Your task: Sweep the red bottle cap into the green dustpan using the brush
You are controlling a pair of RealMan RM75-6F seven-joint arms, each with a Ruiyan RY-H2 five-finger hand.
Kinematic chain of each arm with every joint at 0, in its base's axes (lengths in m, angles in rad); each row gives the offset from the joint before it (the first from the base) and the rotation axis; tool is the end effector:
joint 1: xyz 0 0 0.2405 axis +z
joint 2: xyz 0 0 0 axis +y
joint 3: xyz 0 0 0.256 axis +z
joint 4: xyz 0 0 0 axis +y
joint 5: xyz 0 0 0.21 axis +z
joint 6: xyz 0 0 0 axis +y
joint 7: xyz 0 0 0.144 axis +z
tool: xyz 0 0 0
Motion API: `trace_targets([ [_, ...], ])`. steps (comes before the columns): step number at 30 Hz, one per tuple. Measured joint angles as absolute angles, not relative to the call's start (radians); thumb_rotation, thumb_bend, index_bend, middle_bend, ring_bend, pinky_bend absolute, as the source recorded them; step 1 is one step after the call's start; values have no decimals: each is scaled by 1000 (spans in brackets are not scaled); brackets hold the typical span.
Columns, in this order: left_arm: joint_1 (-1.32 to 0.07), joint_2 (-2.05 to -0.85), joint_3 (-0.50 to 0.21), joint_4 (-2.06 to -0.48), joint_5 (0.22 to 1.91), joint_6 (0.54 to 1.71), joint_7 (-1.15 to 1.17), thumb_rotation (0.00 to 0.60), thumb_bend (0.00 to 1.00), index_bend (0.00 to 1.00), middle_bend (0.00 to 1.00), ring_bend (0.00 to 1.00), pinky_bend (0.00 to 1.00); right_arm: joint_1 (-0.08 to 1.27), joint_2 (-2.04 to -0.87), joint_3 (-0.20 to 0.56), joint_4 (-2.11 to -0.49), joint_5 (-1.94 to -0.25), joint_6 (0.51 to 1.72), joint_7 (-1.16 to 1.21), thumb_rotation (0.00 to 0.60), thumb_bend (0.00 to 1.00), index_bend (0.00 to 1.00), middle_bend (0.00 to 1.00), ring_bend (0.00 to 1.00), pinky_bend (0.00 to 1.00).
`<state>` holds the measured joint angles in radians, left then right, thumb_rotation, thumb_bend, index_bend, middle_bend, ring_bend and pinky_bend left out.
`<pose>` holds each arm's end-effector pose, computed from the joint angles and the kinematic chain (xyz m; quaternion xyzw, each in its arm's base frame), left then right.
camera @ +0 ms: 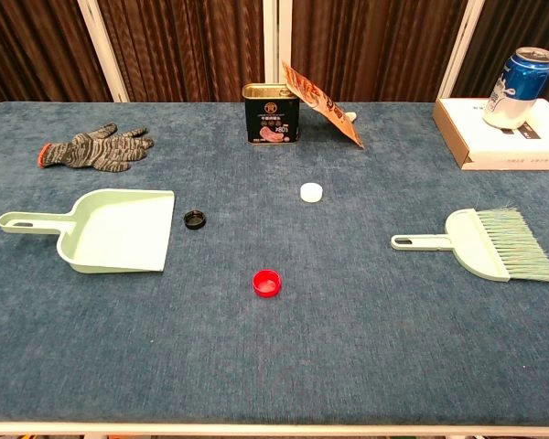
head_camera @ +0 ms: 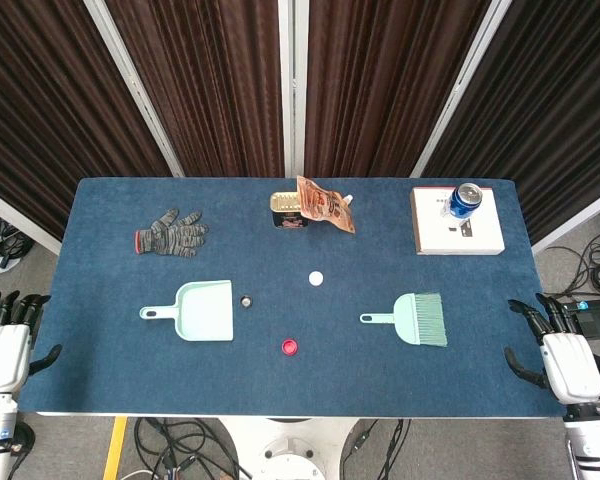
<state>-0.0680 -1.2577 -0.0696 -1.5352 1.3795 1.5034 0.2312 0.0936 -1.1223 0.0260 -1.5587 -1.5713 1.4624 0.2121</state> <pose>-0.3297 0.1787 0.1320 -0.5781 -0.3640 -0.3165 0.6581 -0.3139 -0.1791 0.1528 0.5912 -0.4328 0.4326 0.5253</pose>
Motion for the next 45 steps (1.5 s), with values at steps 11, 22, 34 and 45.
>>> trace_targets([
  [11, -53, -1258, -56, -1538, 1386, 1505, 214, 600, 178, 207, 183, 90, 37, 115, -1130, 32, -1586, -1578, 1442, 180, 600, 289, 165, 239, 0, 0],
  [22, -53, -1267, -47, -1507, 1418, 1506, 164, 600, 178, 207, 183, 90, 37, 267, -1202, 86, -1691, -1506, 1222, -97, 600, 145, 218, 302, 0, 3],
  [34, -47, -1279, -41, -1482, 1408, 1486, 136, 600, 178, 207, 183, 90, 37, 472, -1487, 130, -1596, -1276, 1030, -617, 600, 120, 377, 348, 54, 41],
  [45, -50, -1290, -39, -1453, 1407, 1465, 105, 600, 178, 207, 183, 90, 36, 541, -1664, 103, -1425, -1177, 1036, -814, 600, 143, 421, 400, 108, 61],
])
